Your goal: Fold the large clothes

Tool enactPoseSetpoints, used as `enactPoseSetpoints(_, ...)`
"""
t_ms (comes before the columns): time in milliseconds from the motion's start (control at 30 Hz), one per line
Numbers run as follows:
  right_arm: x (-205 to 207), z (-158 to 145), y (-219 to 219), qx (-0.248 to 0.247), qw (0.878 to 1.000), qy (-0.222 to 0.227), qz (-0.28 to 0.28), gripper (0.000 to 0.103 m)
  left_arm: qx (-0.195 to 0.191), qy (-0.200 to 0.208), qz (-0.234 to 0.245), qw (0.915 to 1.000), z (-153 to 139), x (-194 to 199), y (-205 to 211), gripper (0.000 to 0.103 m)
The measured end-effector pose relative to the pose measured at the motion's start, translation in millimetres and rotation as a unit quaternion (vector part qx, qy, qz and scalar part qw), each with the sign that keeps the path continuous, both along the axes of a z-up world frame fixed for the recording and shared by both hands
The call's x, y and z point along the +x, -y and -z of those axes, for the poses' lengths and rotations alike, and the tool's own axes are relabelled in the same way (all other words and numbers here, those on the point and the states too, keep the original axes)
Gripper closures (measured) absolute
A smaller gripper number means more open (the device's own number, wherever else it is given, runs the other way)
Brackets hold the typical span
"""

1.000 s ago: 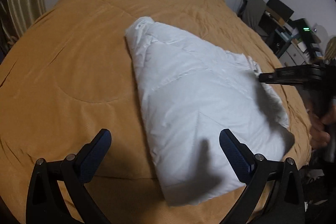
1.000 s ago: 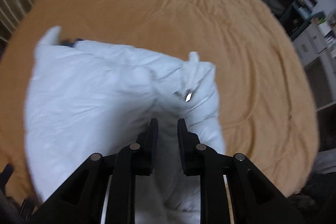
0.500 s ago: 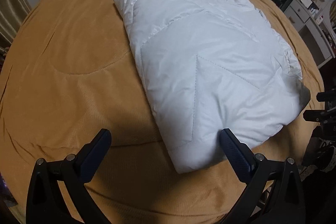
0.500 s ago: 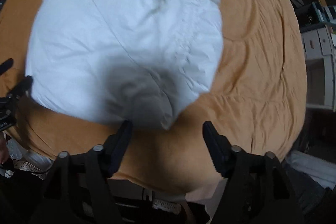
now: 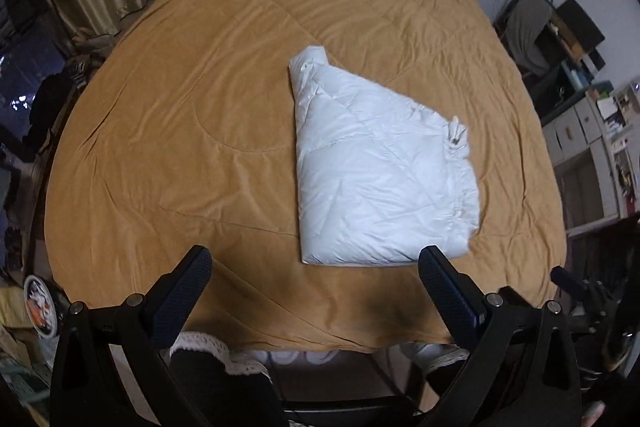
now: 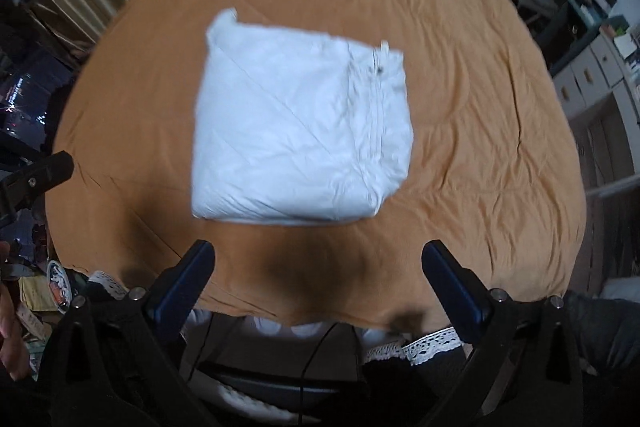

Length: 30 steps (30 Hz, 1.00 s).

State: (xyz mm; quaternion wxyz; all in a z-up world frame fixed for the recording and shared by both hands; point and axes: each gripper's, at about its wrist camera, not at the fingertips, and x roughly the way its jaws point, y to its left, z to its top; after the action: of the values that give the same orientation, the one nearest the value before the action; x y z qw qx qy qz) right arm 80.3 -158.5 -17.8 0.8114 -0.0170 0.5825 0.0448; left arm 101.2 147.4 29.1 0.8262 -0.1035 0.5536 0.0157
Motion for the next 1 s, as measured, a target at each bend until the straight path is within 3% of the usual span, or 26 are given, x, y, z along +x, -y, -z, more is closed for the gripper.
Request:
enactPoseSetpoints(167, -1.6, 15.3, -1.0, -0.027, 1.000, -0.011, -0.009, 0.000, 0.009, 0.025, -0.034, 0.9991, 11.6, -16.5, 8.4, 0.000)
enactPoseSetpoints(233, 0.4, 22.3, 3.3, -0.020, 0.999, -0.024, -0.007, 0.000, 0.015, -0.005, -0.051, 0.9986, 30.4, -13.8, 5.8, 0.000)
enactPoseSetpoints(300, 1.8, 30.8, 8.1, -0.010, 0.999, -0.046, 0.001, 0.000, -0.007, -0.012, -0.062, 0.9980, 40.7, -11.8, 5.3, 0.000)
enactPoseSetpoints(400, 1.5, 34.0, 14.1, 0.000, 0.998, -0.054, 0.011, 0.000, -0.023, -0.010, -0.052, 0.9983, 41.2, -8.1, 12.8, 0.000)
enactPoseSetpoints(533, -2.6, 29.8, 21.6, -0.005, 0.999, -0.041, 0.017, 0.000, 0.021, 0.010, -0.030, 0.9993, 33.0, -8.5, 29.8, 0.000)
enactPoseSetpoints(667, -3.2, 31.1, 29.8, 0.009, 0.999, -0.049, 0.021, 0.000, 0.039, -0.002, -0.022, 0.9990, 39.8, -6.7, 35.0, 0.000)
enactPoseSetpoints(1000, -2.4, 29.5, 23.9, 0.014, 0.999, -0.050, 0.016, 0.000, 0.049, -0.008, -0.017, 0.9986, 41.8, -9.8, 29.1, 0.000)
